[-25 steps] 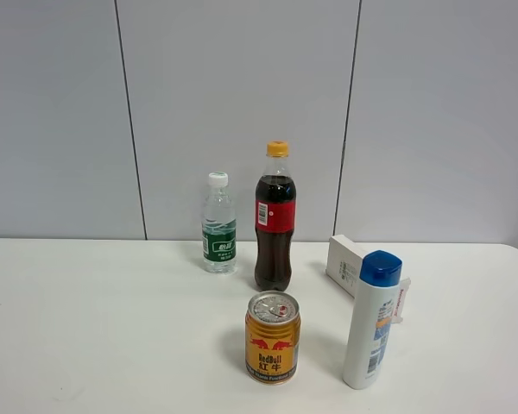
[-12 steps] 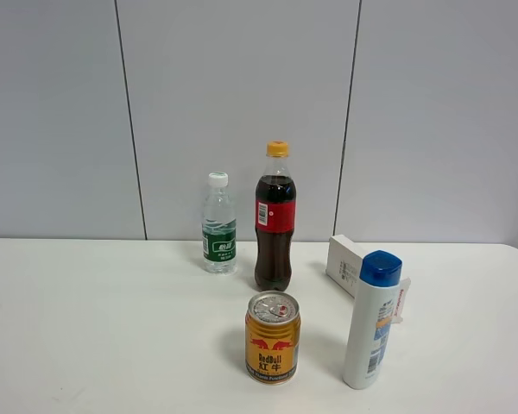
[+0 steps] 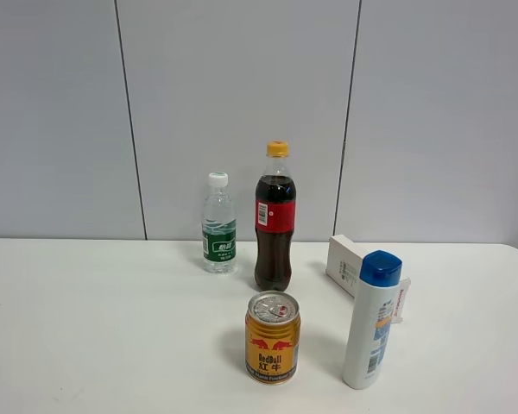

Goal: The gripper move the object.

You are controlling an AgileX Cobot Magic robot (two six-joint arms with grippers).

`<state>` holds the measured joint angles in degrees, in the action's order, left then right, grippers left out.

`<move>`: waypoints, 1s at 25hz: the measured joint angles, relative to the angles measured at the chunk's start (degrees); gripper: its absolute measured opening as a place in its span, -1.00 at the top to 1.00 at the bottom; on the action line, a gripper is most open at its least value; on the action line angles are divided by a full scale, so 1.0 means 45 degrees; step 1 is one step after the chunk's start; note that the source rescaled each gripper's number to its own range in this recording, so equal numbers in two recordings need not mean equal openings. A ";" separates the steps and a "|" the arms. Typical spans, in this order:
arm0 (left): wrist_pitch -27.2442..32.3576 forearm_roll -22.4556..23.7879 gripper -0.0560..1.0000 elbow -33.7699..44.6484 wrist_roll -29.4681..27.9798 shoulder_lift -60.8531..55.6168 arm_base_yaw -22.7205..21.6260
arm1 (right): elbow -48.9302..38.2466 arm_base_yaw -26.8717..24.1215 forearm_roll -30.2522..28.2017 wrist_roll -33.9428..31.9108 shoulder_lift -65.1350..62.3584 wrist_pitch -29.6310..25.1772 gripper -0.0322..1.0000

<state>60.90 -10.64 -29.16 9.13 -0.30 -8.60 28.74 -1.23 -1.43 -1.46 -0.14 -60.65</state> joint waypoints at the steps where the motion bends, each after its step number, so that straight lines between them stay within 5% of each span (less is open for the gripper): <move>1: 0.0000 0.0000 -1.00 0.0000 0.0000 0.0000 0.0000 | 0.0000 0.0000 -0.0004 0.0000 0.0000 0.0000 -1.00; 25: 0.0000 0.0000 -1.00 0.0000 0.0000 0.0000 0.0000 | 0.0000 0.0000 -0.0073 0.0000 0.0000 0.0000 -1.00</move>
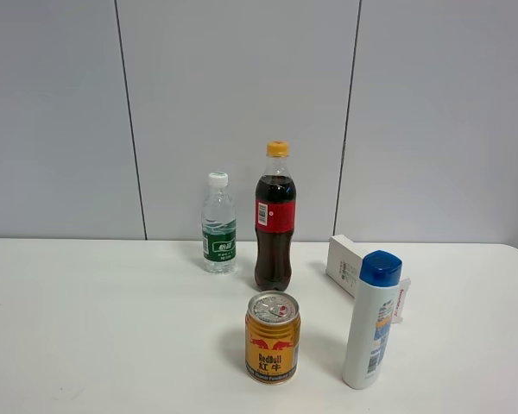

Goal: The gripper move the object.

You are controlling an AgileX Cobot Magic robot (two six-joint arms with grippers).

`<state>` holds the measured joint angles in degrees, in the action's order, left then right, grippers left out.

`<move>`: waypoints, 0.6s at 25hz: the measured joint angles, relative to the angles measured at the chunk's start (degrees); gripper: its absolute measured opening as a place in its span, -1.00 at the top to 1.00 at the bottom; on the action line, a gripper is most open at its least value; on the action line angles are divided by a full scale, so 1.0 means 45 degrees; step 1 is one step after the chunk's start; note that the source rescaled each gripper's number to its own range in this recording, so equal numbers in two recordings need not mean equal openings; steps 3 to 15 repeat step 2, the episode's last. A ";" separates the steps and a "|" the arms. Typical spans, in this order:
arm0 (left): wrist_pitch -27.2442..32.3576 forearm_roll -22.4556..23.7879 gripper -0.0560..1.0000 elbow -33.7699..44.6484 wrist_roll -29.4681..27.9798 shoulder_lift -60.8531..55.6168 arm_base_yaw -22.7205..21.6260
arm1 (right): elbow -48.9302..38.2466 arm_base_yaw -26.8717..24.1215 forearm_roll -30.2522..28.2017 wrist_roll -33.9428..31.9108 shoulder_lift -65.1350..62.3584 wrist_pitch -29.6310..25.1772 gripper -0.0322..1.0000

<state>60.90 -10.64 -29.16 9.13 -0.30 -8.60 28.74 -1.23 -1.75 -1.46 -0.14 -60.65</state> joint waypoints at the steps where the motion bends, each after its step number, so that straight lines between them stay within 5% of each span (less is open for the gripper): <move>1: 0.0000 0.0000 -1.00 0.0000 0.0000 0.0000 0.0000 | 0.0000 0.0000 0.0000 0.0000 0.0000 0.0000 -1.00; 15: 0.0000 0.0000 -1.00 0.0000 0.0000 0.0000 0.0000 | 0.0000 0.0000 0.0000 0.0000 0.0000 0.0000 -1.00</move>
